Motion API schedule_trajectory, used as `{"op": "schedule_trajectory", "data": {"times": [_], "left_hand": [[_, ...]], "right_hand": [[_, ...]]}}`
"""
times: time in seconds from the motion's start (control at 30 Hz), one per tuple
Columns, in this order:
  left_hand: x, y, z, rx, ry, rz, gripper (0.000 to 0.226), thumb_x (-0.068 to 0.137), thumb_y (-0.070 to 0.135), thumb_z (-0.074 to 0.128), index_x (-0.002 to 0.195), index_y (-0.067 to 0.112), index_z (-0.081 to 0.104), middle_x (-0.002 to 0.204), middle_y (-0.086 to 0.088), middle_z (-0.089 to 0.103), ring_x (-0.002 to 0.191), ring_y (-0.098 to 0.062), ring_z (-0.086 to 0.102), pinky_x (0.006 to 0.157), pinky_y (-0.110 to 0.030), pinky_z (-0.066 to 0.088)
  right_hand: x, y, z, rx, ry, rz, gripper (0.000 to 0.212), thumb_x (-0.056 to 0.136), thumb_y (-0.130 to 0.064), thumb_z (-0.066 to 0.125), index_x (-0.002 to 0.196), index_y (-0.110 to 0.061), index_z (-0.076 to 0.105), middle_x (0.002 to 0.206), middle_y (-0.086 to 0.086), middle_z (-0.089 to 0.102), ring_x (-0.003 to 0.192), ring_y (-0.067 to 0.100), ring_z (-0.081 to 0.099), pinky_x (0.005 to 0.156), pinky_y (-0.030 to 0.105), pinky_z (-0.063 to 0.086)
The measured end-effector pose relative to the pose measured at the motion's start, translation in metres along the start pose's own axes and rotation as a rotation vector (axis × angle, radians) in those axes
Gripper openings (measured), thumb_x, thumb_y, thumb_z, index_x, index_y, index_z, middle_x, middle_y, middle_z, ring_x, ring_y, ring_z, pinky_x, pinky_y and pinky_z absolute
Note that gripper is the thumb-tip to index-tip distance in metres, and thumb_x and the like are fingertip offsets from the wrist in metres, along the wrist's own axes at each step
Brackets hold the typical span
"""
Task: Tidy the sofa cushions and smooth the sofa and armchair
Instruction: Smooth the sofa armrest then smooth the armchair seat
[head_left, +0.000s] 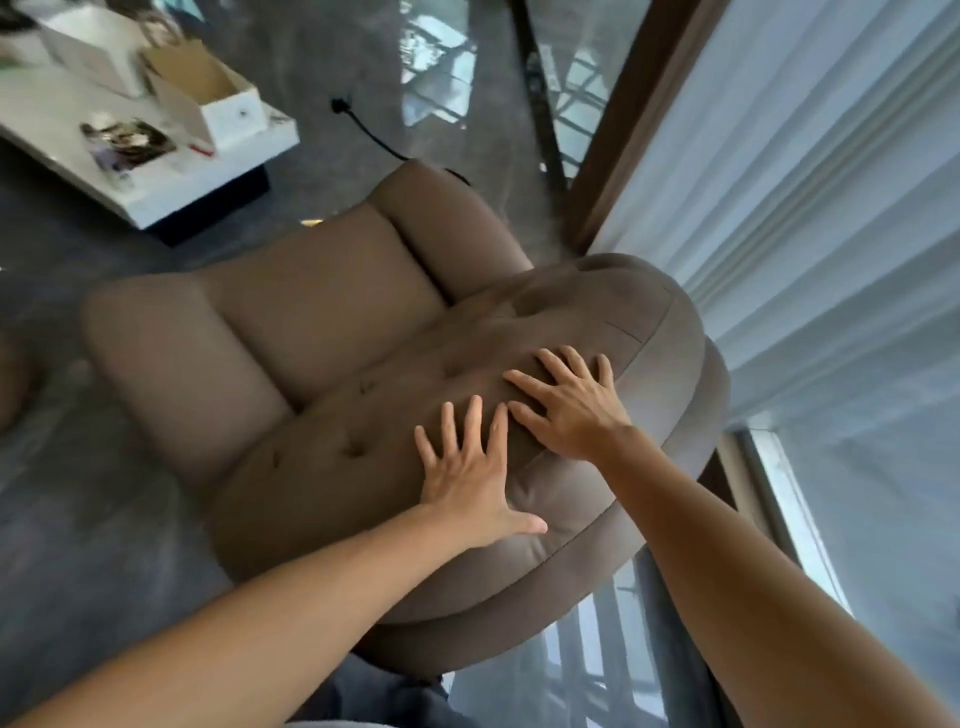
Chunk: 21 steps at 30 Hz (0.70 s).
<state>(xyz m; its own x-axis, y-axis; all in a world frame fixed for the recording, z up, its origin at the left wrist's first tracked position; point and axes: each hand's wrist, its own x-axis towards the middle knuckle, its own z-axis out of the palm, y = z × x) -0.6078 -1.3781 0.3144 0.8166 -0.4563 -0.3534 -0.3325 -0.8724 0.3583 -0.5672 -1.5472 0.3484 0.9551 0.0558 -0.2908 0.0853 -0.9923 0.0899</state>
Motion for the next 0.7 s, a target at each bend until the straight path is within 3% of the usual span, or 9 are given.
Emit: {"op": "schedule_trajectory", "data": {"times": [0.3, 0.7], "left_hand": [[-0.019, -0.013, 0.006, -0.02, 0.027, -0.056, 0.138, 0.049, 0.082, 0.069, 0.149, 0.036, -0.015, 0.162, 0.007, -0.018, 0.148, -0.034, -0.015, 0.109, -0.073, -0.002], [-0.089, -0.116, -0.023, -0.082, 0.018, -0.116, 0.123, 0.058, 0.068, 0.078, 0.15, 0.046, -0.001, 0.163, 0.014, -0.002, 0.148, -0.031, 0.001, 0.108, -0.073, 0.014]], "right_hand": [[-0.024, -0.011, 0.012, 0.01, 0.048, -0.043, 0.073, 0.083, -0.074, 0.003, 0.148, -0.05, 0.027, 0.159, 0.002, 0.027, 0.144, 0.03, 0.016, 0.114, 0.058, 0.012], [-0.046, -0.106, 0.002, 0.004, -0.012, -0.012, 0.085, 0.076, -0.083, 0.0, 0.151, -0.047, 0.017, 0.163, 0.003, 0.02, 0.146, 0.034, 0.013, 0.113, 0.057, 0.016]]}}
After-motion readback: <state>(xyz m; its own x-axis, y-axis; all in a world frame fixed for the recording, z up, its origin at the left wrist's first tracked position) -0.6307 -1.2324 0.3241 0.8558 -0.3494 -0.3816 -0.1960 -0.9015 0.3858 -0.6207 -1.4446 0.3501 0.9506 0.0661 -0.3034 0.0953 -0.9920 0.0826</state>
